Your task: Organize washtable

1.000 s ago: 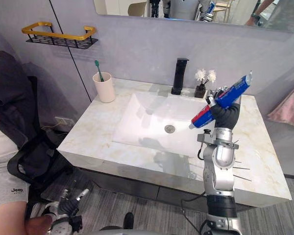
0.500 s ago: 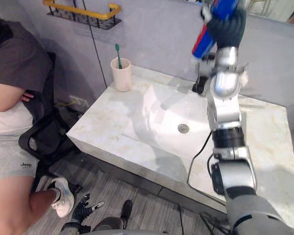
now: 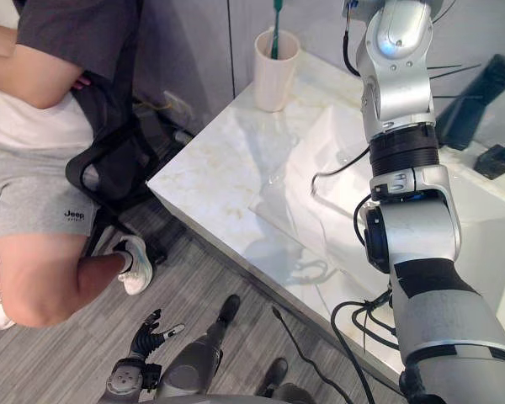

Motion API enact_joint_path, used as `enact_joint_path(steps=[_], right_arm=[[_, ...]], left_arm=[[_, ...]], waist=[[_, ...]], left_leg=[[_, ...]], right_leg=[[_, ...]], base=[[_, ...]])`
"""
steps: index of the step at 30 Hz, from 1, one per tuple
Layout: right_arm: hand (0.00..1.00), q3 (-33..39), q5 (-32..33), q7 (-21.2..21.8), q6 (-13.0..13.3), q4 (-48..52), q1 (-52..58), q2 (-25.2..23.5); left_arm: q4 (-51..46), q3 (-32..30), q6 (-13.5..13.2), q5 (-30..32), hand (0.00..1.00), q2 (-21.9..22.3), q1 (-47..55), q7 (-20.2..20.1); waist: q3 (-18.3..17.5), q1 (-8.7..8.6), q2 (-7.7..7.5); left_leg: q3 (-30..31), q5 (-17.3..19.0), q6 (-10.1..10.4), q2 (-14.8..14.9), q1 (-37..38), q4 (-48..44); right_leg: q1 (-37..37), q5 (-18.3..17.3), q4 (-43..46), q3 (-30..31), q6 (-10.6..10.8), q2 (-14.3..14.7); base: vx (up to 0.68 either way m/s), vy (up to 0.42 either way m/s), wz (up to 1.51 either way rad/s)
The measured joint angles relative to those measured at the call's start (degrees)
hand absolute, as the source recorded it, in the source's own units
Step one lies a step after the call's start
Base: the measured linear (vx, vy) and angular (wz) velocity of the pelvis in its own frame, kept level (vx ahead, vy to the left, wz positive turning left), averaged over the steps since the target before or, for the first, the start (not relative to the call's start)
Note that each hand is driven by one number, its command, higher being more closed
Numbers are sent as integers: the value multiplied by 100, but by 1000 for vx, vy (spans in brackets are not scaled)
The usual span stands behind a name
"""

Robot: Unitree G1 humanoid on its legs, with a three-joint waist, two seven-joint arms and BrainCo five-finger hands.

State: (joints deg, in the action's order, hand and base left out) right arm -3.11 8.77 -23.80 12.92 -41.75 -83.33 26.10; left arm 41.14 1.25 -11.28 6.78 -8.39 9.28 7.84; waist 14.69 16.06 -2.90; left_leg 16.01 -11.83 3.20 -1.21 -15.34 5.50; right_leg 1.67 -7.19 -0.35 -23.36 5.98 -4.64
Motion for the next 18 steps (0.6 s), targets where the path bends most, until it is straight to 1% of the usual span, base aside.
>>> enact_joint_path(steps=[1, 2, 6, 7, 9, 12, 13, 18], right_arm=[[100, -2, 0, 0, -3, -7, -52, 6], [100, -15, 0, -1, -2, -18, -67, 6], [100, -148, -2, -14, -38, -238, -73, 6], [100, -165, -12, -17, -61, -290, -73, 6], [100, -166, -18, -41, -64, -364, -73, 8], [100, -197, -36, -111, -103, -482, -73, 8], [0, -201, -38, -114, -101, -482, -73, 8], [0, -245, -38, -115, -102, -597, -71, 5]], left_arm=[[3, 48, -17, -13, 0, -9, -57, 3], [1, 72, -37, -14, 0, -9, -95, 5], [3, 110, -48, -101, 0, -11, -140, 32], [3, 146, -49, -142, 0, -9, -142, 92], [4, 176, -51, -154, 0, -6, -142, 114], [1, 218, -57, -165, 0, -22, -156, 126], [1, 219, -57, -171, 0, -22, -163, 134], [2, 274, -57, -177, 0, -31, -163, 231]], waist=[[67, 54, 25], [95, 57, 52], [199, 70, 79], [225, 66, 113], [258, 66, 148], [321, 75, 162], [361, 73, 168], [418, 74, 196]], left_leg=[[72, -4, 6, -2, -25, 0], [139, -12, 18, -12, -71, 0], [305, -21, 33, -30, -131, -1], [359, -23, 37, -43, -154, -1], [408, -24, 38, -66, -172, -1], [432, -22, 40, -81, -179, -2], [432, -22, 40, -80, -179, -2], [411, -22, 39, -73, -187, -2]], right_leg=[[-7, -16, -3, -32, -21, 16], [-13, -38, -5, -130, -32, 31], [-11, -99, -6, -281, -46, 64], [-13, -113, -6, -326, -45, 67], [-13, -142, 2, -367, -31, 62], [-13, -171, 15, -392, -25, 53], [-14, -175, 15, -392, -30, 54], [-45, -179, 34, -357, -36, 48]], base=[[23, -21, 25], [22, -24, 28], [19, -25, 25], [8, -9, 18], [9, -2, 16], [7, 2, 6], [0, 0, 0], [-11, 8, -3]])
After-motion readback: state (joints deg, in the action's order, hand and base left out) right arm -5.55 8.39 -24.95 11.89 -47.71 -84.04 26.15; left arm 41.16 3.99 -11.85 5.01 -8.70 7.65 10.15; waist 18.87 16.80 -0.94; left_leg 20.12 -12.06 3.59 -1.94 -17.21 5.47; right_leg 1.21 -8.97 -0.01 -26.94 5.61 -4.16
